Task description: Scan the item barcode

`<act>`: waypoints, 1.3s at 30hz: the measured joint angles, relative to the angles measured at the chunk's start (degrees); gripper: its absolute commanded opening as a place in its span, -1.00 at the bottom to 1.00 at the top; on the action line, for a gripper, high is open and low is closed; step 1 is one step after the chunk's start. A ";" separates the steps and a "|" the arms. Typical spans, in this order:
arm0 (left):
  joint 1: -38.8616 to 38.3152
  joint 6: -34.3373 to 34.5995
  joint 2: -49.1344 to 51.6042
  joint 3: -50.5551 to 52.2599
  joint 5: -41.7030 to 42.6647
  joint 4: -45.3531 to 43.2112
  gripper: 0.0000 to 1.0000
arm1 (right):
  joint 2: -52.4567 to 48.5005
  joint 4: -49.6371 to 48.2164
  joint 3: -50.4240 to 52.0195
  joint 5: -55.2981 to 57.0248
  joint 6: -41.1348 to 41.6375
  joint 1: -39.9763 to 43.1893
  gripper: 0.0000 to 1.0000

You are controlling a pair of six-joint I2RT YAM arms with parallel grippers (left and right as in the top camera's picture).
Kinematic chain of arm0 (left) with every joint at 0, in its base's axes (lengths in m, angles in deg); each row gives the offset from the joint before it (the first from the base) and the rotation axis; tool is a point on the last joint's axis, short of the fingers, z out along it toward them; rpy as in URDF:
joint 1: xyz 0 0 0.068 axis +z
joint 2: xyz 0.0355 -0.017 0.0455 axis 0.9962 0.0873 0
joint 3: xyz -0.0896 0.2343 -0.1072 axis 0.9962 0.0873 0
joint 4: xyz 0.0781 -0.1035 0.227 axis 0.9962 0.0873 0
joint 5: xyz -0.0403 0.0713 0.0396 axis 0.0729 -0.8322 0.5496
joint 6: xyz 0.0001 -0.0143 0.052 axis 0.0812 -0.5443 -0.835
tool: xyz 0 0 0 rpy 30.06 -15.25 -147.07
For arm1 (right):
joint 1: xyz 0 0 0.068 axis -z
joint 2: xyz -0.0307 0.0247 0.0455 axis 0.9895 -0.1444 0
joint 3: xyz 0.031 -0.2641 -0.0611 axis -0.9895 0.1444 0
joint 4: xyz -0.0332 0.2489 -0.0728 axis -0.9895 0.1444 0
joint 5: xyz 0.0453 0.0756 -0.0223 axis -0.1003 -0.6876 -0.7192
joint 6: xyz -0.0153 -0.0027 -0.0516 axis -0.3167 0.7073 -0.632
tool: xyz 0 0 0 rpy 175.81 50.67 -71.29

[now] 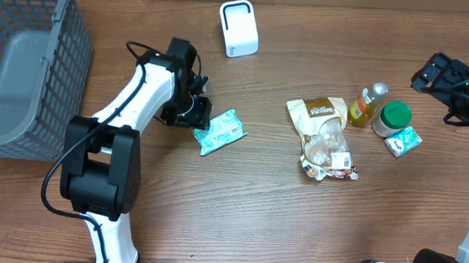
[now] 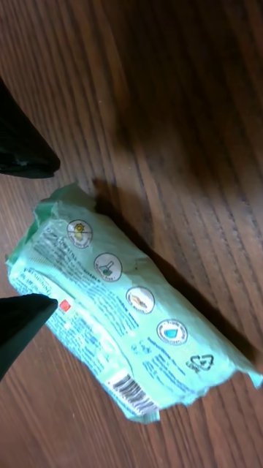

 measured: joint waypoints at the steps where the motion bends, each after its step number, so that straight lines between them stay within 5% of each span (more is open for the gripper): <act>1: 0.00 0.00 0.00 0.42 0.00 -0.59 0.07 | 0.00 0.02 0.00 0.02 0.00 0.00 1.00; 39: -0.07 -0.15 -1.36 9.75 1.38 -12.13 0.05 | 0.00 0.02 0.00 0.02 0.00 -0.02 1.00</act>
